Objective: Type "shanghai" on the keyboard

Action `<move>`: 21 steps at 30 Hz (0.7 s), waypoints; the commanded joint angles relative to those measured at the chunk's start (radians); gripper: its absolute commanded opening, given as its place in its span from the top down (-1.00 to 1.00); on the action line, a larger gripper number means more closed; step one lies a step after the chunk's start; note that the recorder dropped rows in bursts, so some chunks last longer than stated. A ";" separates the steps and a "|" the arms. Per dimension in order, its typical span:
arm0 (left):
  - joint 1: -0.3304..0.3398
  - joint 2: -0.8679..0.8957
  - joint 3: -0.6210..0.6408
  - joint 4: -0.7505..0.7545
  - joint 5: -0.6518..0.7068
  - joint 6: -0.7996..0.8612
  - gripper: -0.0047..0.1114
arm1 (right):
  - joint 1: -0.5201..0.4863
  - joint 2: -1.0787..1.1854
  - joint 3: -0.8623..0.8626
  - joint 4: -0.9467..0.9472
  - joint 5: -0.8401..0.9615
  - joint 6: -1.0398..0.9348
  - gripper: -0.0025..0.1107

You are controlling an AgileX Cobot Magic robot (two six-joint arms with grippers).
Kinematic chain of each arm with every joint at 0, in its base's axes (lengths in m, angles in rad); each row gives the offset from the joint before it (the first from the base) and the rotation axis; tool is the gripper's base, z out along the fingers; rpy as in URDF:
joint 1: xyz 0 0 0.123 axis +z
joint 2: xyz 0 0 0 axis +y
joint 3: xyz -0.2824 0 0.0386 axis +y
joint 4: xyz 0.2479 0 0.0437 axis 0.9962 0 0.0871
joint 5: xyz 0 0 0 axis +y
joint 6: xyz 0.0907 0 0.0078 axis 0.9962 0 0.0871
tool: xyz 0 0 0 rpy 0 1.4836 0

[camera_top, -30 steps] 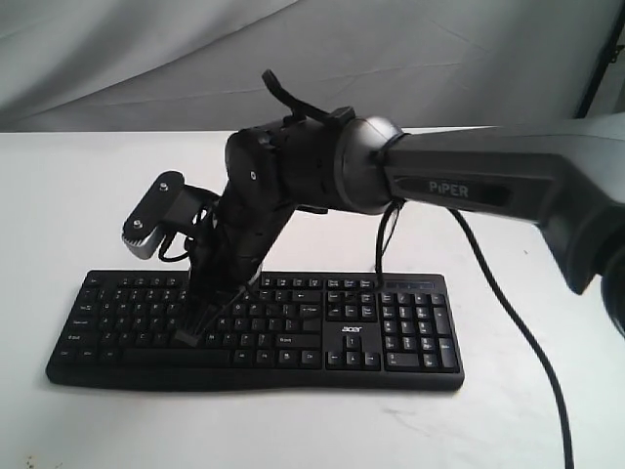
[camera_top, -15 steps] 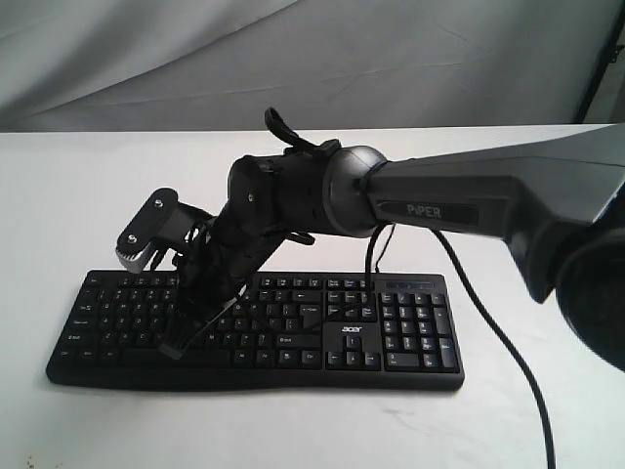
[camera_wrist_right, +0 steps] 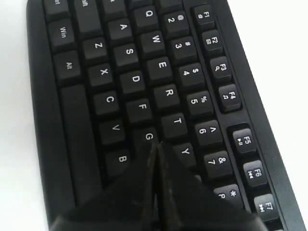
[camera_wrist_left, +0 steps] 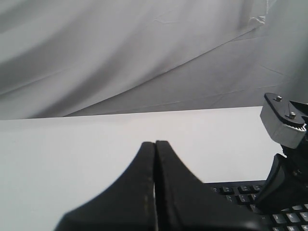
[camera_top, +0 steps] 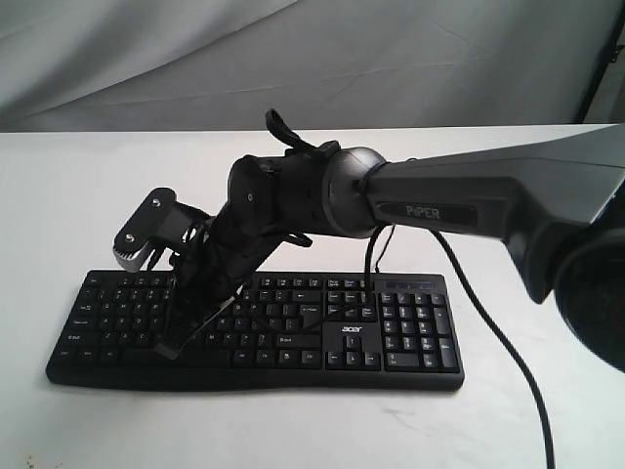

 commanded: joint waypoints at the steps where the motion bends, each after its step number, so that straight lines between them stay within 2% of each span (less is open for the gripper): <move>1: -0.006 -0.002 0.002 -0.002 -0.005 -0.003 0.92 | -0.008 -0.004 -0.008 0.005 -0.008 -0.009 0.96; 21: -0.006 -0.002 0.002 -0.002 -0.005 -0.003 0.92 | -0.008 0.018 -0.008 0.012 -0.020 -0.011 0.96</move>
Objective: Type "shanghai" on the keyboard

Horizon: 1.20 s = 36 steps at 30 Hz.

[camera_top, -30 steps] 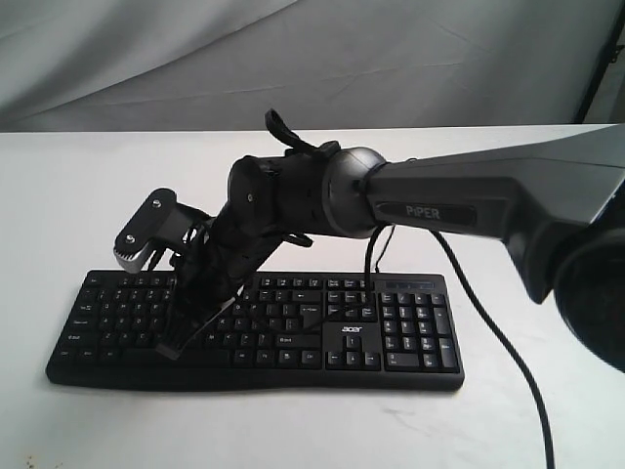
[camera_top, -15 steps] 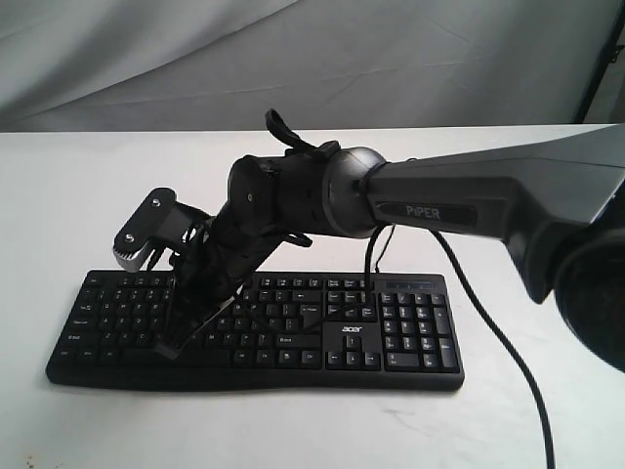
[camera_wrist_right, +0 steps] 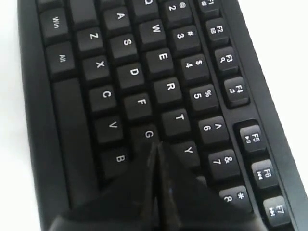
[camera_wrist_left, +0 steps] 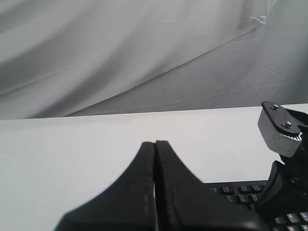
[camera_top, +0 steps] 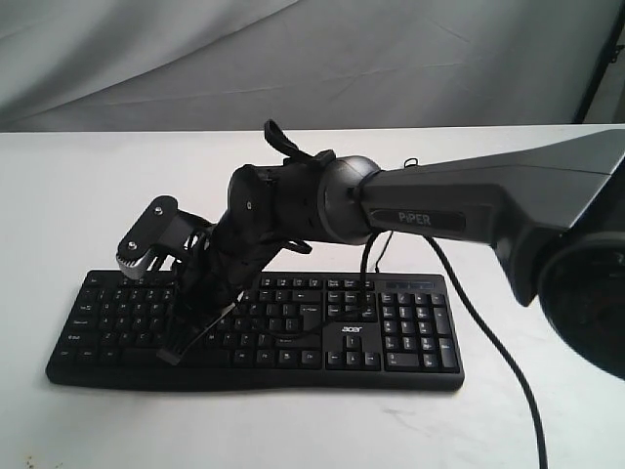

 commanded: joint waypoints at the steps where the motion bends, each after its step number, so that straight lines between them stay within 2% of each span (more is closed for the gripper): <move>1: -0.006 -0.002 0.002 -0.002 -0.005 -0.003 0.92 | -0.008 -0.005 -0.006 0.005 -0.010 -0.007 0.96; 10: -0.006 -0.002 0.002 -0.002 -0.005 -0.003 0.92 | -0.008 0.021 -0.006 0.012 0.002 -0.007 0.96; 17: -0.006 -0.002 0.002 -0.002 -0.005 -0.003 0.92 | -0.006 -0.052 -0.025 -0.013 -0.013 -0.009 0.96; 20: -0.006 -0.002 0.002 -0.002 -0.005 -0.003 0.92 | 0.017 -0.003 -0.126 -0.039 0.030 -0.009 0.96; 31: -0.006 -0.002 0.002 -0.002 -0.005 -0.003 0.92 | 0.083 0.303 -0.674 -0.116 0.318 0.064 0.96; 36: -0.006 -0.002 0.002 -0.002 -0.005 -0.003 0.92 | 0.083 0.323 -0.715 -0.112 0.342 0.069 0.96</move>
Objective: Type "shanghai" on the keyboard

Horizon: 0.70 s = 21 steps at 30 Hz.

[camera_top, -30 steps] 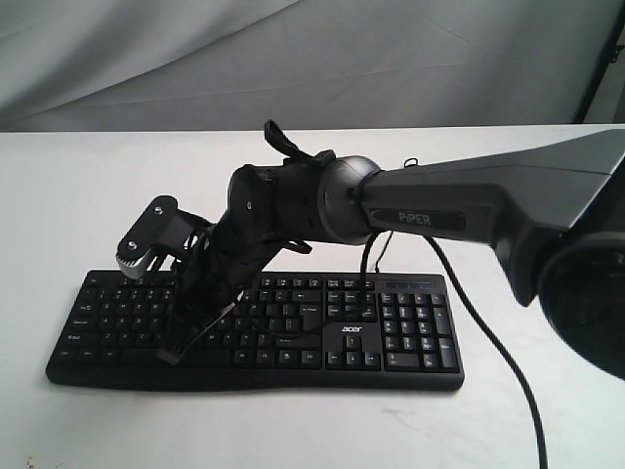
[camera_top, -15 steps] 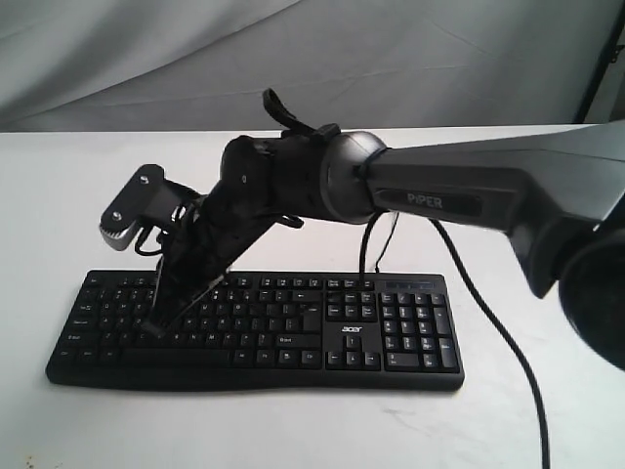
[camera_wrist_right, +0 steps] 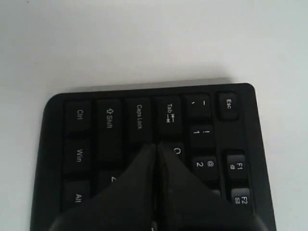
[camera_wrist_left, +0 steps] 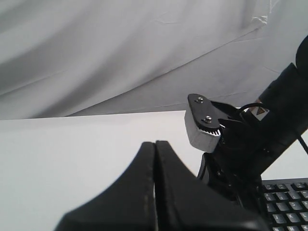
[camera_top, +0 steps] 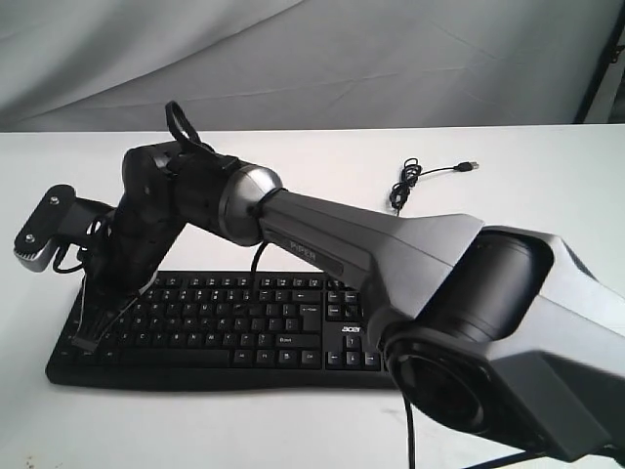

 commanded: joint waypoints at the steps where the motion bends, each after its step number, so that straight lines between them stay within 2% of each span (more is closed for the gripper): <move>1: -0.006 -0.002 0.002 -0.002 -0.005 -0.003 0.92 | 0.001 0.003 -0.034 -0.004 0.022 0.006 0.96; 21: -0.006 -0.002 0.002 -0.002 -0.005 -0.003 0.92 | 0.013 0.025 -0.034 0.021 -0.001 0.004 0.96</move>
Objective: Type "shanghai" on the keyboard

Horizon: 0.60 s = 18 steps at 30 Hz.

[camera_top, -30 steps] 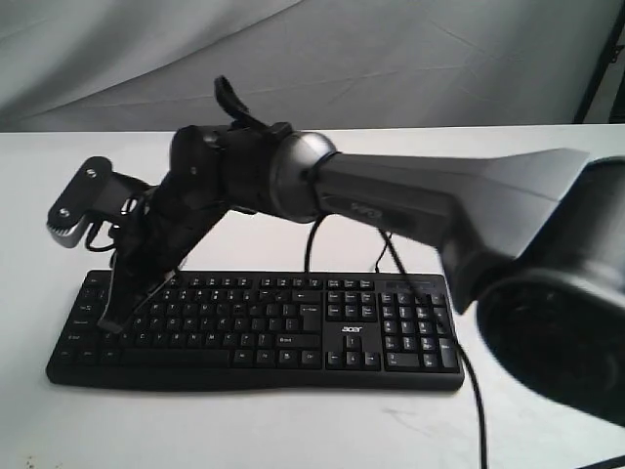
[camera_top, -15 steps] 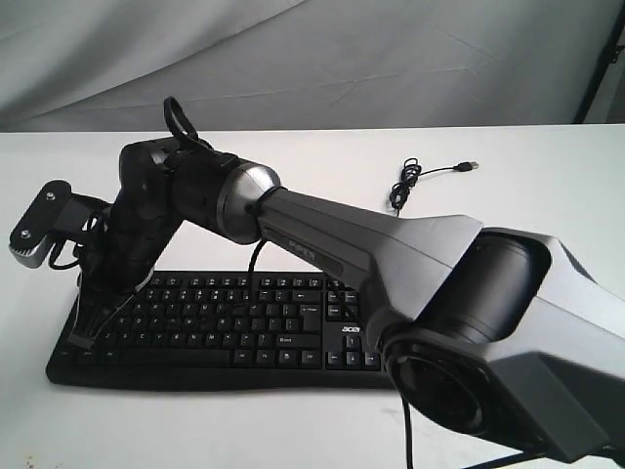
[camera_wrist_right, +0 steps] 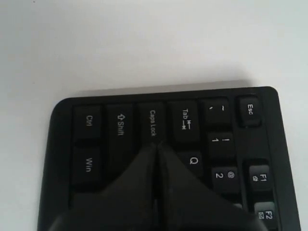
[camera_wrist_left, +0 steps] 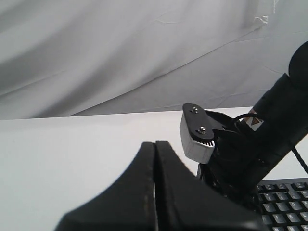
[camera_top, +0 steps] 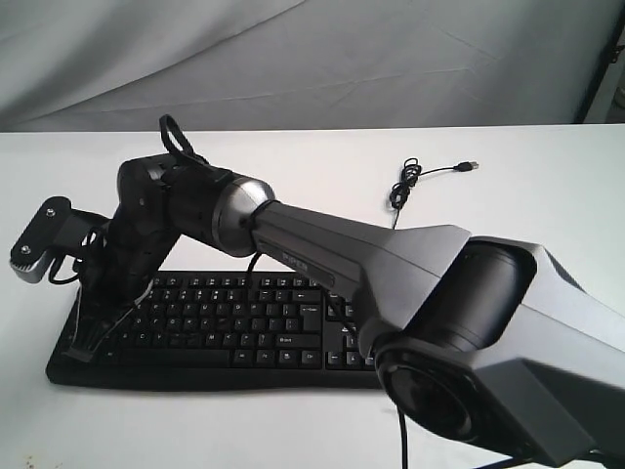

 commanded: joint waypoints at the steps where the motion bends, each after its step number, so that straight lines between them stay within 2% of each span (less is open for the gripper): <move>1: -0.006 -0.002 0.002 -0.002 -0.005 -0.003 0.92 | 0.002 -0.007 -0.007 0.008 -0.011 -0.001 0.96; 18: -0.006 -0.002 0.002 -0.002 -0.005 -0.003 0.92 | 0.002 0.007 -0.007 0.010 -0.021 -0.001 0.96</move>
